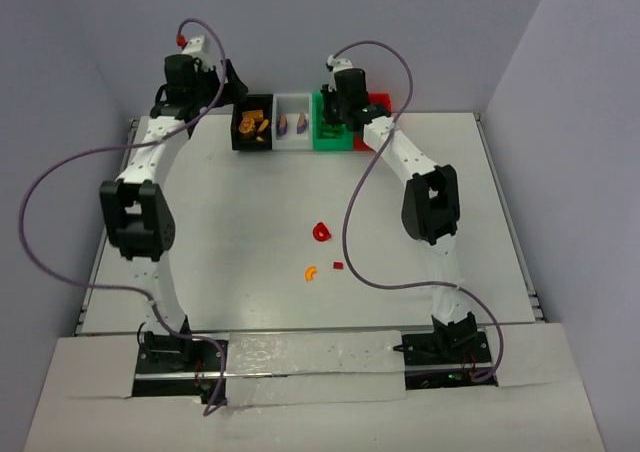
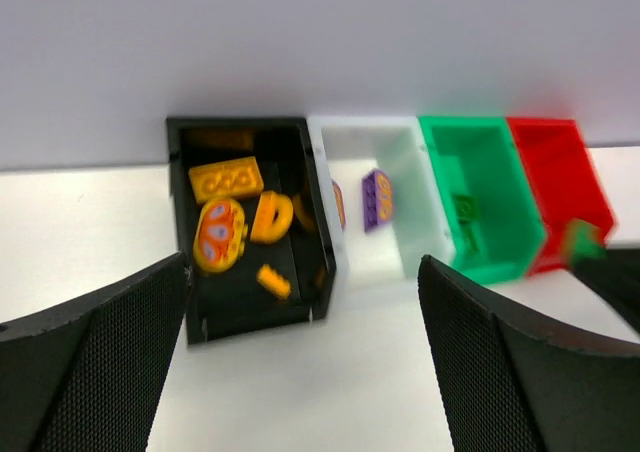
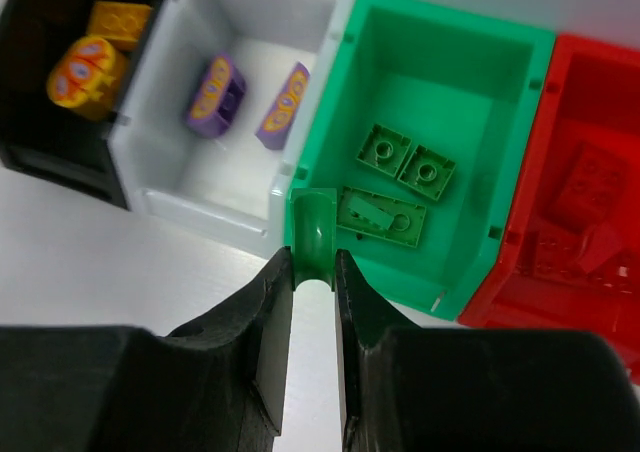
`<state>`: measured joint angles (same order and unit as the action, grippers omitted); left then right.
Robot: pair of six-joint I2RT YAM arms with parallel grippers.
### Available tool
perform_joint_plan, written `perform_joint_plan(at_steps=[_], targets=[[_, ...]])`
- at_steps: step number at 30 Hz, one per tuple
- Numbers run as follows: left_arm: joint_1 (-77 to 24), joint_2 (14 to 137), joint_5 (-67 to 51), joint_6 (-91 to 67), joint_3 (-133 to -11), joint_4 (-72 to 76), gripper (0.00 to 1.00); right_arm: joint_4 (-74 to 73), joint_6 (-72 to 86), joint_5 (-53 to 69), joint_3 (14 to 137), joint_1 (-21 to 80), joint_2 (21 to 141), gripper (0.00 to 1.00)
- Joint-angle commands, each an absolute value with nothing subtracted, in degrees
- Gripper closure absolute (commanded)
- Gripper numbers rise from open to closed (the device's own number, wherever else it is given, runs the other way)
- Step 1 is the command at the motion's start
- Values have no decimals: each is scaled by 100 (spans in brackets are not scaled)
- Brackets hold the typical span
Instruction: Sort the legos into containers by color
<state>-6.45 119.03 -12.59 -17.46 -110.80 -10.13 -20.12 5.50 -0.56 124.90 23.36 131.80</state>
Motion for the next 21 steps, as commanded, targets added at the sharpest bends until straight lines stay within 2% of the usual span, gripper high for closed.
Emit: perform_joint_plan(at_steps=[1, 6, 9, 11, 12, 15, 20, 21], targets=[[-536, 10267, -1459, -1786, -9667, -711, 1, -1691, 558, -163, 12969, 2280, 13630, 100], [-536, 9269, -1462, -1477, -8857, -1126, 1, -1405, 612, -428, 13087, 2218, 14007, 95], [-536, 8722, -1490, -1361, -8380, -1211, 1, -1199, 584, -504, 13106, 2192, 14147, 80], [-536, 8520, -1540, -1212, -8160, -1289, 1, -1180, 563, -536, 13220, 2178, 14264, 58], [-536, 8471, -1571, -1151, -8085, -1338, 1, -1186, 563, -536, 13254, 2171, 14317, 50], [-536, 8410, -1549, -1101, -7987, -1438, 1, -1178, 556, -453, 13206, 2171, 14277, 38], [-536, 8367, -1587, -1114, -7877, -1399, 1, -1312, 520, -242, 12979, 2171, 13916, 36], [-536, 8367, -1629, -1107, -7870, -1398, 1, -1414, 471, -152, 12916, 2171, 13790, 39]])
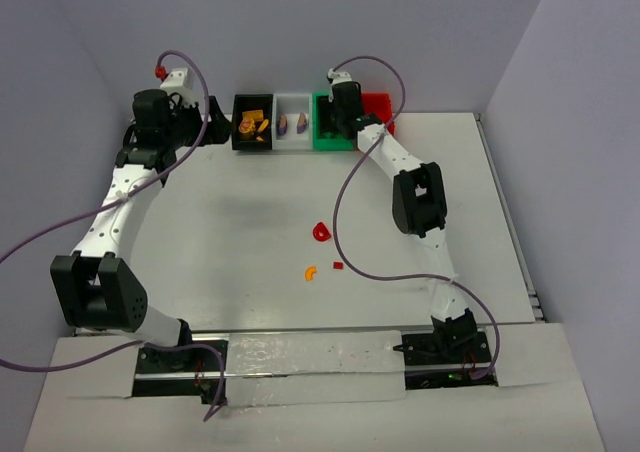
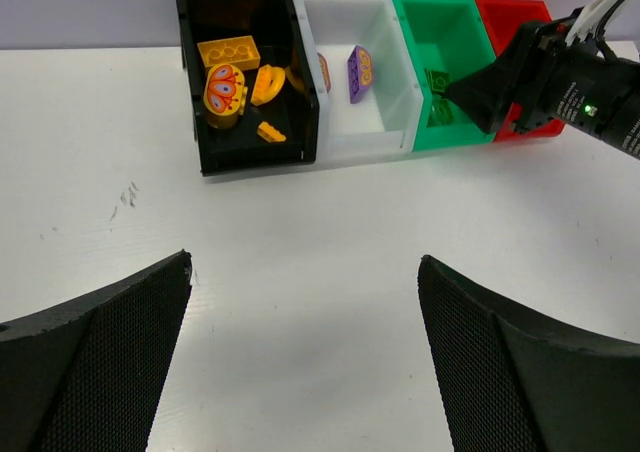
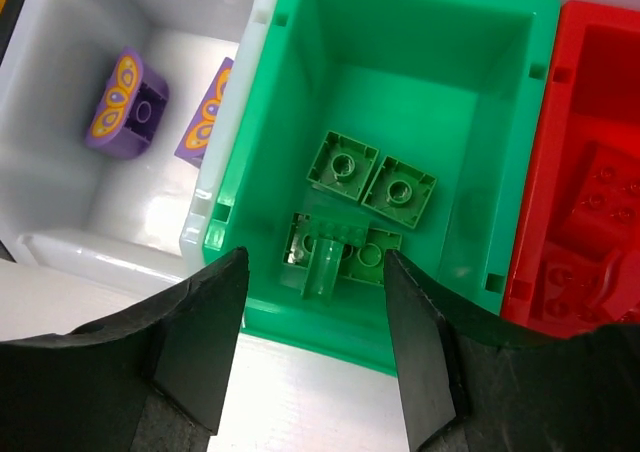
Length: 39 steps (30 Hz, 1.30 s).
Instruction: Sort the legos into containers by color
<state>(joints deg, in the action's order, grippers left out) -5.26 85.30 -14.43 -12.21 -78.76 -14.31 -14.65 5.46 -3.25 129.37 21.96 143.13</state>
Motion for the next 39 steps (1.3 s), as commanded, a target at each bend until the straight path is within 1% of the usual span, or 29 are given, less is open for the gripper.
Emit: perform_joint_plan(at_steps=[1, 3, 4, 5, 6, 7, 8, 11, 13, 18, 22, 27, 39], targets=[[-536, 8367, -1670, -1096, -7862, -1397, 1, -1555, 417, 3, 12799, 2171, 13607, 42], [-536, 8360, -1715, -1076, -7826, -1402, 1, -1749, 335, 288, 12556, 2171, 13309, 43], [-534, 8332, -1777, -1057, -7798, -1417, 1, -1849, 192, 535, 12161, 2175, 13018, 43], [-529, 8306, -1810, -1033, -7742, -1424, 1, -1951, 106, 829, 11442, 2190, 12561, 43], [-536, 8294, -1813, -1022, -7697, -1420, 1, -2004, 68, 977, 11364, 2203, 12279, 43], [-536, 8242, -1821, -1032, -7633, -1399, 1, -2101, -87, 1131, 10908, 2235, 11943, 43], [-536, 8195, -1830, -1048, -7541, -1369, 1, -2244, -187, 1223, 10079, 2284, 11465, 44], [-536, 8113, -1900, -1101, -7370, -1345, 1, -2540, -227, 1293, 9133, 2459, 10646, 49], [-536, 8101, -1943, -1135, -7308, -1362, 1, -2750, -234, 1286, 8708, 2663, 10282, 51], [-536, 8060, -1969, -1169, -7207, -1389, 1, -3114, -71, 1116, 8398, 3155, 10116, 51], [-536, 7996, -1954, -1163, -7178, -1447, 1, -3424, -70, 901, 8478, 3625, 10428, 52], [-536, 7912, -1943, -1074, -7189, -1563, 1, -3826, -130, 802, 8715, 3813, 10900, 53], [-536, 7893, -1995, -1081, -7172, -1582, 1, -3989, -238, 554, 8674, 3902, 11417, 55]])
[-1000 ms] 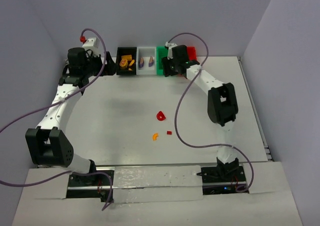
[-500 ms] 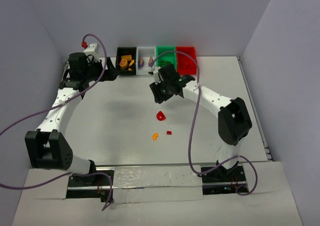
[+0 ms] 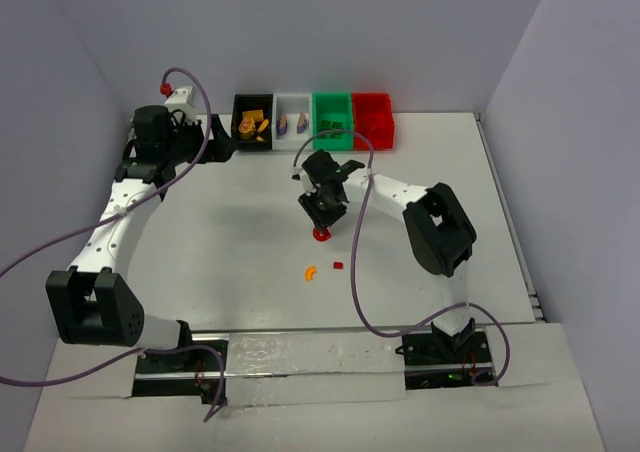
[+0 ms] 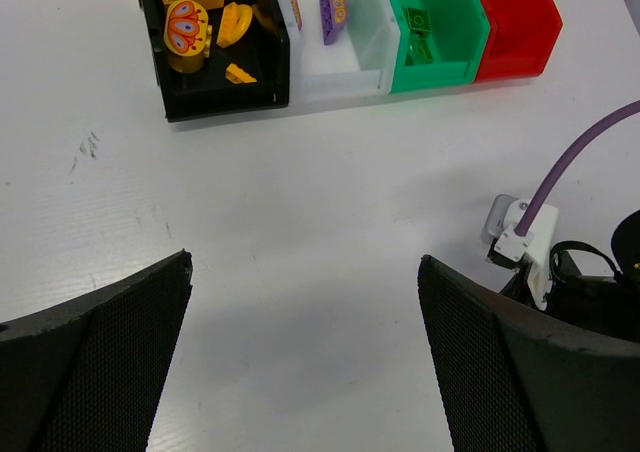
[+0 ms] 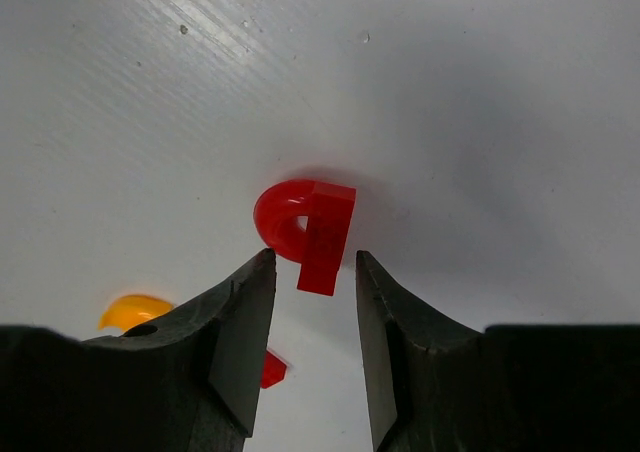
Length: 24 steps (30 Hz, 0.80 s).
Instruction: Sort the legos into containers by color
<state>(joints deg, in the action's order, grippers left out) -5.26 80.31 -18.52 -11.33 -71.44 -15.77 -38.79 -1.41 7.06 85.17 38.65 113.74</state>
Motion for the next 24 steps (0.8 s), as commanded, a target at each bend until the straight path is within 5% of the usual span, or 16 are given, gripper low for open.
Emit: perform_joint_plan(at_steps=[1, 17, 22, 24], targets=[[-536, 7901, -2004, -1081, -7163, -1582, 1, -3964, -263, 554, 8657, 3902, 11434, 55], [-536, 7990, -1977, -1108, -7225, -1625, 1, -3761, -361, 681, 8620, 3735, 11835, 70], [-536, 8021, -1997, -1134, -7225, -1622, 1, -3748, -351, 1724, 8545, 3337, 11558, 97], [-536, 8020, -2013, -1138, -7233, -1626, 1, -3749, -366, 2374, 8511, 3118, 11336, 100]])
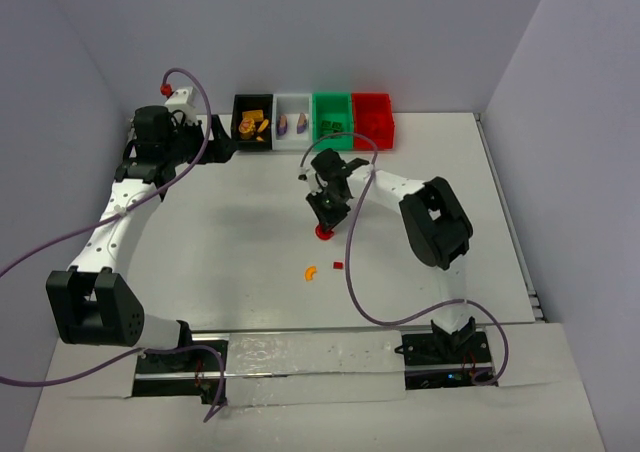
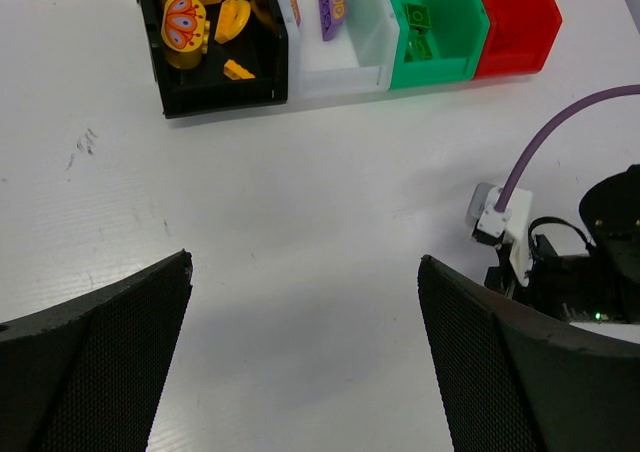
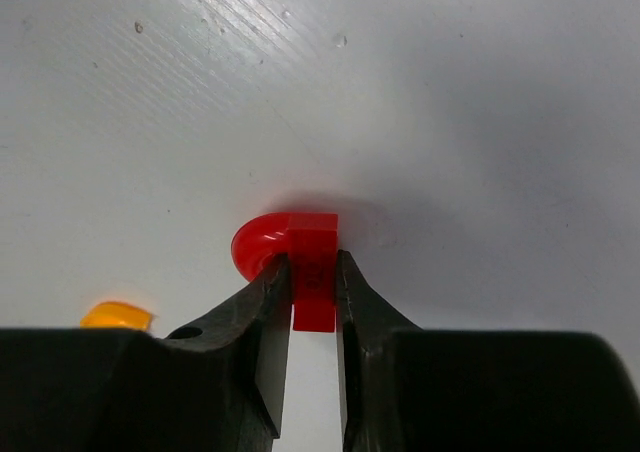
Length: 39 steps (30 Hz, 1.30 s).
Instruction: Sort the legos into containers by color
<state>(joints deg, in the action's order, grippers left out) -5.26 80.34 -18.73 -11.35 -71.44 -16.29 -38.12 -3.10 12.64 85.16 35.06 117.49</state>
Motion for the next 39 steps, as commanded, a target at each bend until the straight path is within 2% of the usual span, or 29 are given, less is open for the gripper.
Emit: perform_joint_plan(at_steps=[1, 7, 9, 12, 15, 19, 22, 28, 34, 39], targets=[[-536, 8011, -2035, -1143, -7233, -1621, 1, -3753, -382, 2812, 8499, 2965, 11183, 100], [-536, 8018, -2081, -1156, -7233, -1617, 1, -3810, -227, 5722, 8724, 1984, 10661, 100], [-536, 8033, -2099, -1181, -7233, -1611, 1, -3780, -128, 5810, 8869, 1847, 10580, 100], [-536, 8042, -2072, -1214, -7242, -1560, 1, -3296, 341, 4296, 9123, 1744, 10320, 100], [-536, 8033, -1967, -1226, -7276, -1529, 1, -2642, 430, 2140, 9411, 1719, 10236, 100], [-536, 8040, -1872, -1226, -7314, -1500, 1, -2681, 415, 169, 10619, 1561, 10987, 100], [-536, 8051, -1846, -1274, -7339, -1459, 1, -2803, 422, -636, 11914, 1460, 11949, 100], [-536, 8087, -1811, -1355, -7360, -1397, 1, -2221, 307, -1024, 12694, 1315, 12817, 100], [-536, 8129, -1767, -1397, -7457, -1362, 1, -1204, 171, -1236, 12392, 1257, 13123, 100], [-536, 8204, -1745, -1385, -7527, -1384, 1, -998, 245, -1123, 12862, 1188, 13695, 94]])
